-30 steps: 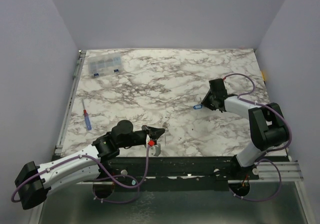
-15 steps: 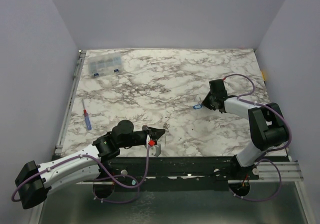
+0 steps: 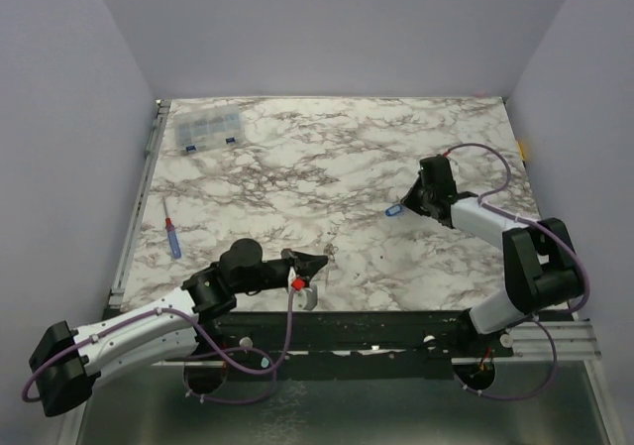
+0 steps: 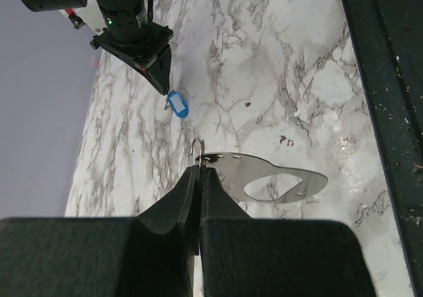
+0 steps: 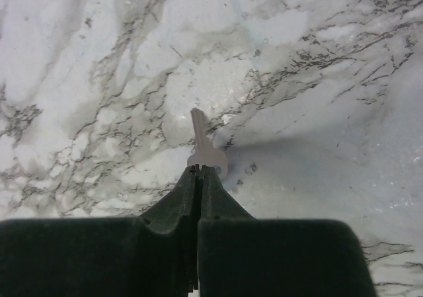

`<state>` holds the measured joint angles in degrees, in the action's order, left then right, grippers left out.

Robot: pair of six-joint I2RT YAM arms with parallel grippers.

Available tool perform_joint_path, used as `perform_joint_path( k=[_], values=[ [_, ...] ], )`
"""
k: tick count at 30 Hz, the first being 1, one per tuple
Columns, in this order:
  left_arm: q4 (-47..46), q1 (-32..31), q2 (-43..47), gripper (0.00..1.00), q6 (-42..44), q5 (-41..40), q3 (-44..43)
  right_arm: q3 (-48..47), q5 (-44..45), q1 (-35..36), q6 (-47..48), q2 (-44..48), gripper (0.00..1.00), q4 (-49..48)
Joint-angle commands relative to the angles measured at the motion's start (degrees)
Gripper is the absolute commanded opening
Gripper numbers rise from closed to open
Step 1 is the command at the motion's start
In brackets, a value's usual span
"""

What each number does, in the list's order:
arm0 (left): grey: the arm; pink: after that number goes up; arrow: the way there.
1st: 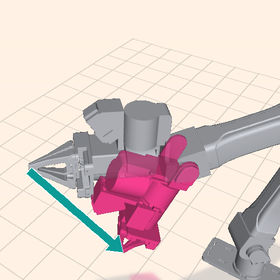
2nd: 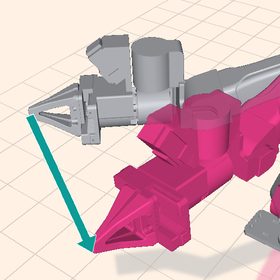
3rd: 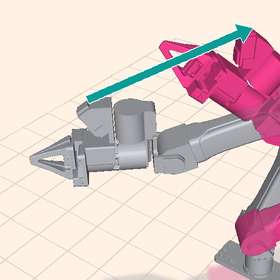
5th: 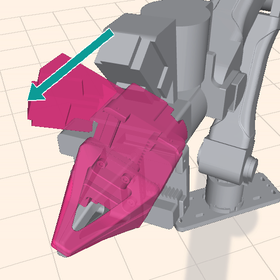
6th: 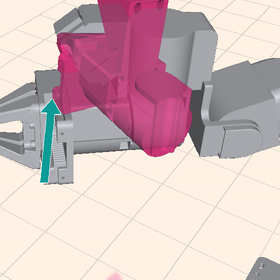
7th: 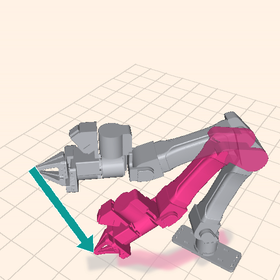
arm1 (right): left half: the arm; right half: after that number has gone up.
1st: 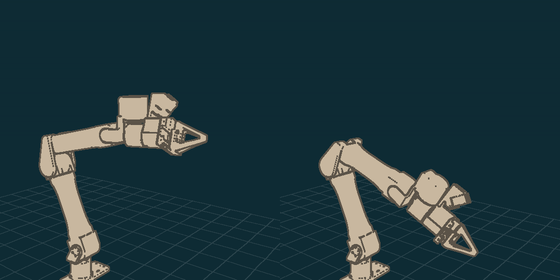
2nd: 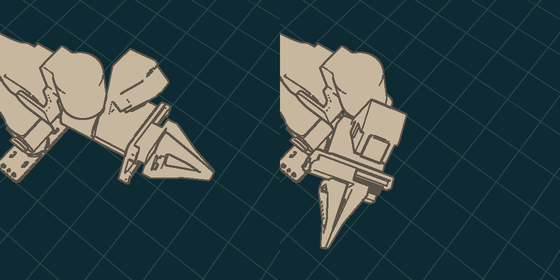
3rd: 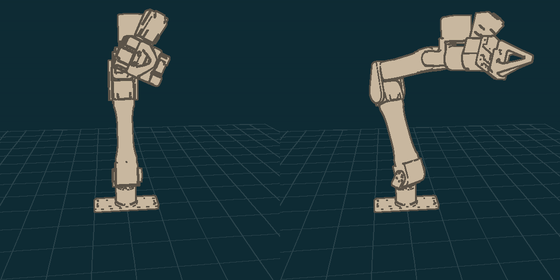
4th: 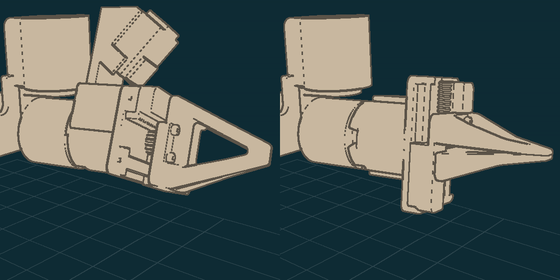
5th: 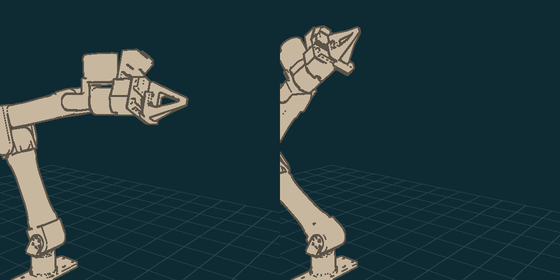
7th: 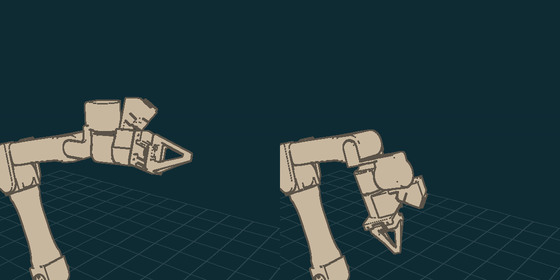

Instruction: Put the keys on the keyring

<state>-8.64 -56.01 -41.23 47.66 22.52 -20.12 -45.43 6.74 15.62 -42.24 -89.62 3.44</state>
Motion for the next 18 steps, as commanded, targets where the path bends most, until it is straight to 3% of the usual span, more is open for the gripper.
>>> perform_joint_path(
  k=[1,5,9,14,18],
  values=[
    [-4.7,-0.4,2.0,0.0,-1.8,-0.4,-0.3,1.3,-2.8,-0.5,3.8,5.5,0.01,-2.9],
    [-6.8,-0.3,2.9,0.0,-4.9,-4.6,-0.7,3.0,-6.3,-0.4,6.7,10.6,0.01,-6.6],
    [-7.1,-0.3,3.8,0.0,-6.6,-2.3,-0.6,5.4,-10.8,-0.4,8.2,16.2,0.01,-9.7],
    [-16.5,0.2,5.3,0.0,-20.4,-1.5,0.0,6.1,-12.2,-0.4,9.3,21.1,0.01,-10.7],
    [-15.3,0.6,5.8,0.0,-24.3,-0.3,-2.3,5.9,-15.7,-0.4,11.0,23.3,0.01,-10.9]
  ],
)
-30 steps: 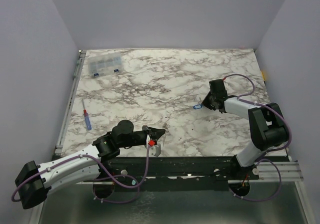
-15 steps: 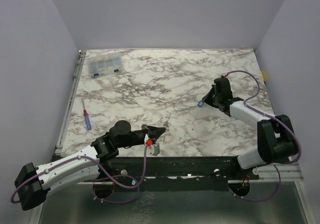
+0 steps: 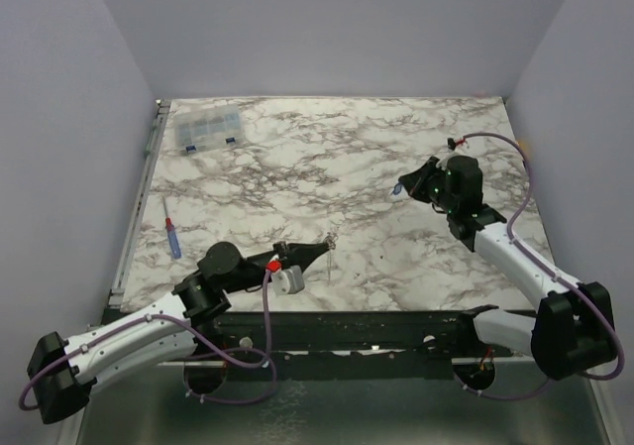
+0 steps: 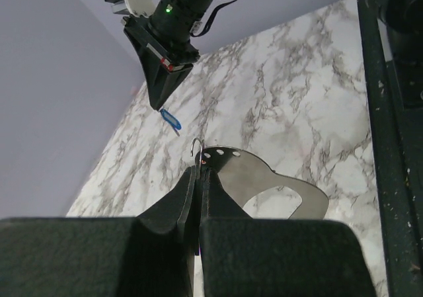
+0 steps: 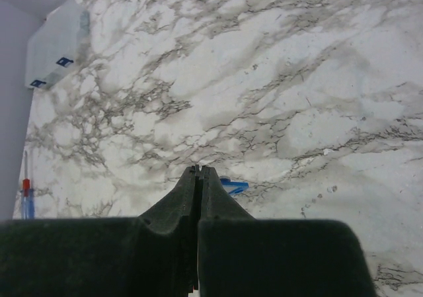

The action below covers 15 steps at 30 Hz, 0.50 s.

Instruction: Put the keys on the keyring

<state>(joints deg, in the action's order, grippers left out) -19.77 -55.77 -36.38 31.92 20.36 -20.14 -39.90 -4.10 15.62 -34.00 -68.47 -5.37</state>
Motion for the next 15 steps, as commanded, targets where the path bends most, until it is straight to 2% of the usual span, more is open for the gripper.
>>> perform_joint_path(
  k=[1,4,7,11,15],
  values=[
    [-2.8,0.4,0.7,0.0,-8.9,1.5,-3.0,0.3,-5.6,-0.4,3.1,2.7,0.01,-2.3],
    [4.0,0.4,-3.4,0.0,-12.4,-4.0,-7.5,0.4,-7.2,-0.4,3.7,4.3,0.01,-1.9],
    [11.2,0.4,-9.0,0.0,-13.1,-5.1,-13.4,0.3,-11.1,-0.4,5.5,6.0,0.01,-2.2],
    [12.2,0.4,-13.9,0.0,-12.7,-3.8,-16.7,-0.2,-14.6,-0.4,5.3,8.1,0.01,-2.2],
    [12.7,0.4,-16.9,0.0,-9.9,-1.3,-16.7,-4.4,-15.8,-0.4,2.9,8.7,0.01,3.3]
  ],
)
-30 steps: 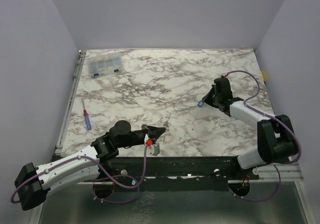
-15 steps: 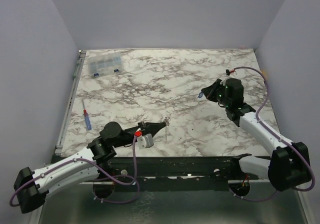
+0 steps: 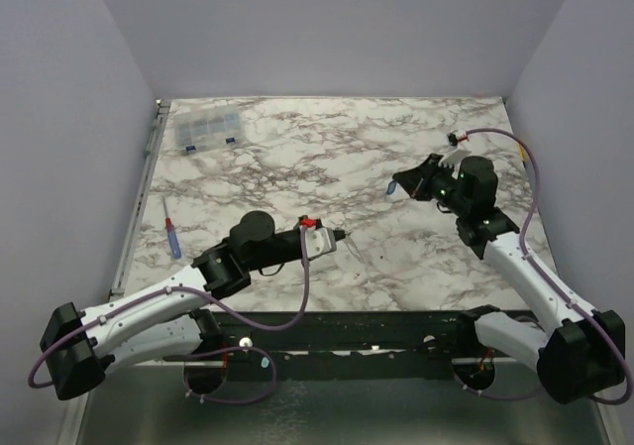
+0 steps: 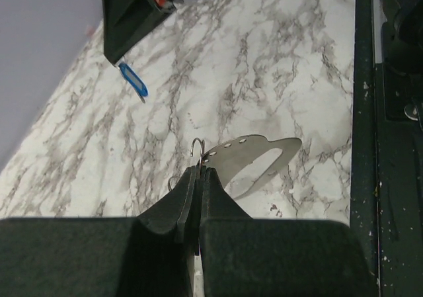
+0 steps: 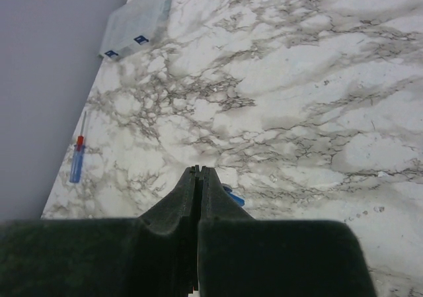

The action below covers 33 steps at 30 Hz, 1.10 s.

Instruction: Put the keys on the keyring

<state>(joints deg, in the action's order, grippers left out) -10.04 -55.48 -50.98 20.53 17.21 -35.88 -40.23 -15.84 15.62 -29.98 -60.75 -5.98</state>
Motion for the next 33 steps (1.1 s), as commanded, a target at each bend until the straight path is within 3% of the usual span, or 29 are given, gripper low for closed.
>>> perform_joint_path(
  k=[1,6,12,22,33],
  values=[
    [4.3,0.1,-3.3,0.0,3.6,2.4,-1.4,-5.4,-4.7,-0.4,-1.5,0.9,0.01,5.5],
    [11.6,0.0,-7.7,0.0,14.7,1.4,-4.5,-10.5,-8.9,-0.3,-3.1,0.2,0.01,14.8],
    [12.6,-0.9,-10.1,0.0,28.4,3.0,-4.0,-7.5,-12.6,0.7,-7.1,1.4,0.0,12.3],
    [8.1,-0.9,-15.1,0.0,21.2,8.0,-4.5,-2.2,-7.6,7.6,-11.4,1.0,0.01,6.5],
    [3.9,-0.8,-12.8,0.0,18.7,4.6,-2.1,-1.9,3.9,19.1,-17.4,-1.0,0.01,5.0]
  ],
)
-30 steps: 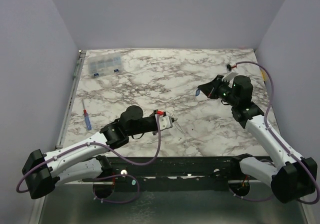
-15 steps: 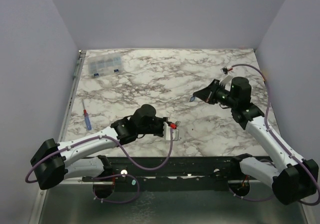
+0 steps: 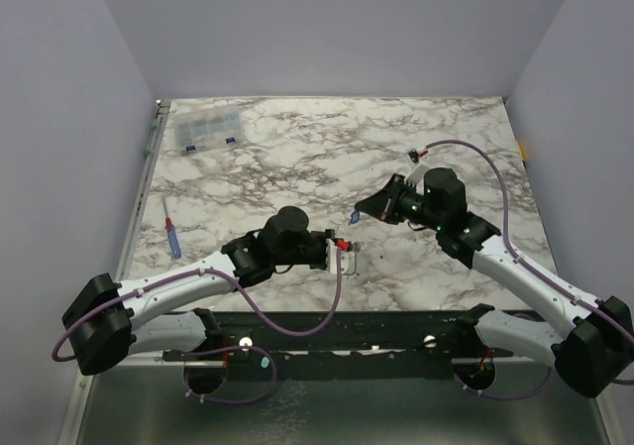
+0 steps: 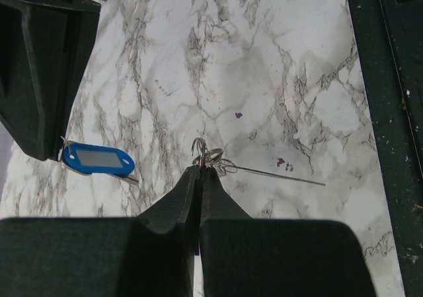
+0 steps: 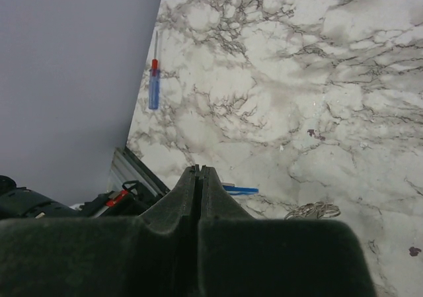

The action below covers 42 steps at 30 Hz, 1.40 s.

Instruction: Put the keys on the keyring

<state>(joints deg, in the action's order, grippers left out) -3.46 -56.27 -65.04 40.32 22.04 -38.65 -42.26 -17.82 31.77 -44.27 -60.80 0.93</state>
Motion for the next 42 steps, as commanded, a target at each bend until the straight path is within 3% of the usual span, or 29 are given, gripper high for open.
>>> perform_joint_path(
  k=[1,16,42],
  values=[
    [-2.7,0.1,1.3,0.0,-1.0,-0.6,0.6,0.1,6.8,3.8,-3.3,-0.9,0.01,-1.7],
    [-2.8,0.6,1.2,0.0,-1.2,-3.5,1.0,1.0,14.9,10.4,-5.4,-0.6,0.01,3.9],
    [-2.6,1.4,1.0,0.0,-0.7,-5.7,1.3,2.3,13.3,13.2,-6.0,1.1,0.01,6.4]
  ],
)
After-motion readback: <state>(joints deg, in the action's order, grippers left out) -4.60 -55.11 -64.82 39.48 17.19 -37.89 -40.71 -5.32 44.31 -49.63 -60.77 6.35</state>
